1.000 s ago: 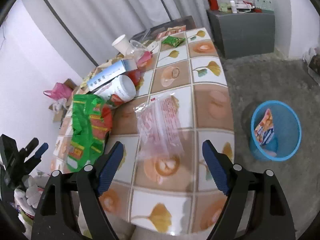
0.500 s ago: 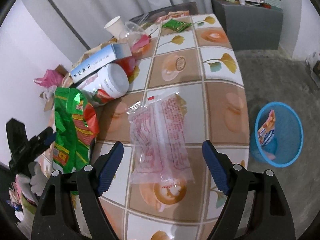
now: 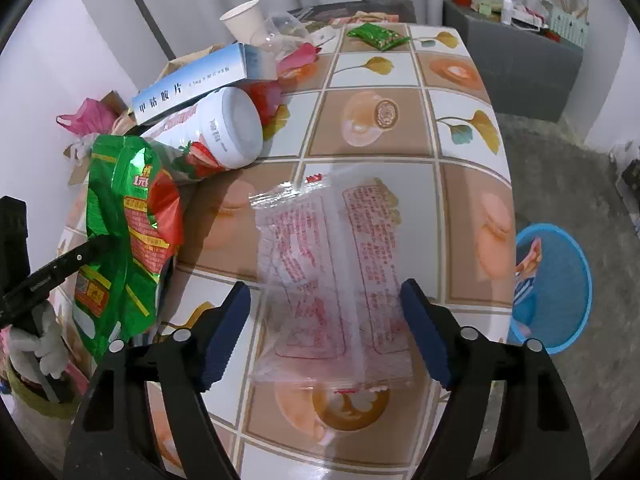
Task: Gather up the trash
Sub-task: 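Grasp the green chip bag with left gripper while right gripper grasps clear plastic bag, then carry both bags over the blue wastebasket and open both grippers to drop them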
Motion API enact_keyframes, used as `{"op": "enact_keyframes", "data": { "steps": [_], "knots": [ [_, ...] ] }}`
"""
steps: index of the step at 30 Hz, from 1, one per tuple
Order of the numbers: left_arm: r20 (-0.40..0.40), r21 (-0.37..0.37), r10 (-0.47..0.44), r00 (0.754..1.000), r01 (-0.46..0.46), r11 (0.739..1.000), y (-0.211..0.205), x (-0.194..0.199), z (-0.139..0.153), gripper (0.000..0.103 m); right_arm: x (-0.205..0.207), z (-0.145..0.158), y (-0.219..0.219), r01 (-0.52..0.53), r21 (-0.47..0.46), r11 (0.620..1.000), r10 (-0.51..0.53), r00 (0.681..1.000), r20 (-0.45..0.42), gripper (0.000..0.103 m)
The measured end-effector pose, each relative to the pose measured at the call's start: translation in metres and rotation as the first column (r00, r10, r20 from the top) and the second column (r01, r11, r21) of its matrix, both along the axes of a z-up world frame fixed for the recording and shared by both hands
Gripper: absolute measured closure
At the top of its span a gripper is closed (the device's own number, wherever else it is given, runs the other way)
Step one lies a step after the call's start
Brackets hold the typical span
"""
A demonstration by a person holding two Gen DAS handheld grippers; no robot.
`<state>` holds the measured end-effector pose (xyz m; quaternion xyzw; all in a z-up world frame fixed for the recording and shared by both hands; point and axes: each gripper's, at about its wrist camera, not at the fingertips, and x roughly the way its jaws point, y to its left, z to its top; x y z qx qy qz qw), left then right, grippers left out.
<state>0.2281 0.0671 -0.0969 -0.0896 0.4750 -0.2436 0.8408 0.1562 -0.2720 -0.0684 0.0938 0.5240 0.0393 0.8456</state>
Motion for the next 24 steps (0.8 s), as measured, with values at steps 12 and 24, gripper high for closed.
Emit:
{"op": "enact_keyframes", "data": {
  "steps": [12,24],
  "knots": [
    [-0.003,-0.027,-0.012,1.0,0.012,1.0,-0.003,-0.016,0.009,0.091,-0.005,0.004,-0.006,0.031,0.013,0.999,-0.031,0.999,-0.014,0.07],
    [0.031,-0.069,-0.01,0.999,0.012,0.998,-0.003,-0.04,0.044,0.093,-0.026,0.022,-0.025,0.085,0.083,0.993,-0.088,0.996,0.031,0.085]
  ]
}}
